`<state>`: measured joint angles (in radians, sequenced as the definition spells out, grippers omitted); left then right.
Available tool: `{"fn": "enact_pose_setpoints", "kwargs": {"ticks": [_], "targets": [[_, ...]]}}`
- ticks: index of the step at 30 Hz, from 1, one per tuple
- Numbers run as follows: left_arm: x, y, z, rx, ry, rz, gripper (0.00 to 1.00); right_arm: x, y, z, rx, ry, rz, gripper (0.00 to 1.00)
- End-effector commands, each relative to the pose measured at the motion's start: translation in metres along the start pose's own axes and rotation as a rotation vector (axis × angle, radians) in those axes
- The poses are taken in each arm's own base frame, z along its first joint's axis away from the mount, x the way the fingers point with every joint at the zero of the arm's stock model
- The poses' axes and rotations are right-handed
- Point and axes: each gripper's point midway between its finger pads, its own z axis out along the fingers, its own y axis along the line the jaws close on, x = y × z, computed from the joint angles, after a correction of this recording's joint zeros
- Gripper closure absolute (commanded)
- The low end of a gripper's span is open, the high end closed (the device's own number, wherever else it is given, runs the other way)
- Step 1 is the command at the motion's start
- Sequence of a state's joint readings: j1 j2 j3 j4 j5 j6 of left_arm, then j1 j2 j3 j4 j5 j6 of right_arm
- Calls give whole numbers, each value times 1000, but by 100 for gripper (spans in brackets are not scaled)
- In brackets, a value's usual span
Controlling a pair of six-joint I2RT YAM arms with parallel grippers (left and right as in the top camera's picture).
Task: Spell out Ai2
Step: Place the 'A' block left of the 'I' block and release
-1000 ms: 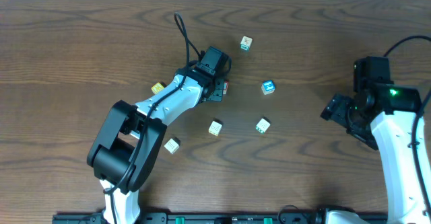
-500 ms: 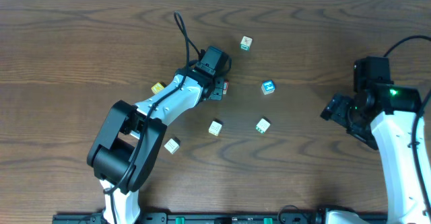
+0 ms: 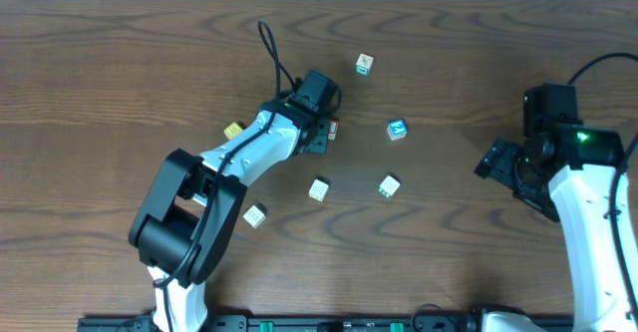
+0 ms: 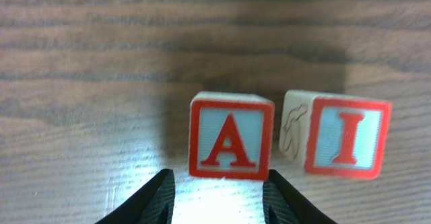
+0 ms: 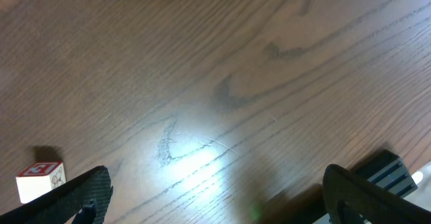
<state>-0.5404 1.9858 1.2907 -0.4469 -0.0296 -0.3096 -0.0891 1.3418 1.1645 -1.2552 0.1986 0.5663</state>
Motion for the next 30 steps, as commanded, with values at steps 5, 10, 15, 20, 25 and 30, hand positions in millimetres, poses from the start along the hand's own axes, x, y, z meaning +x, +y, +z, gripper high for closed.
{"fn": "enact_pose_setpoints", "kwargs": {"ticks": [5,10,15,20,25,30], "targets": [[-3,-13,-28,87,16,14,54,-5,-1,-2,8,-15,6,1],[-3,-18,-28,110,18,11,53,-5,-1,-2,8,-15,6,1],[-3,-28,-30,161,21,1,51,-5,-1,-2,10,-13,5,1],[-4,-37,-30,164,1,17,51,-5,-1,-2,10,-13,5,1],[-1,-22,-29,66,1,26,55,-5,-1,-2,10,-12,5,1],[10,-14,-35,50,47,46,57,-6,-1,-2,7,-18,7,1]]}}
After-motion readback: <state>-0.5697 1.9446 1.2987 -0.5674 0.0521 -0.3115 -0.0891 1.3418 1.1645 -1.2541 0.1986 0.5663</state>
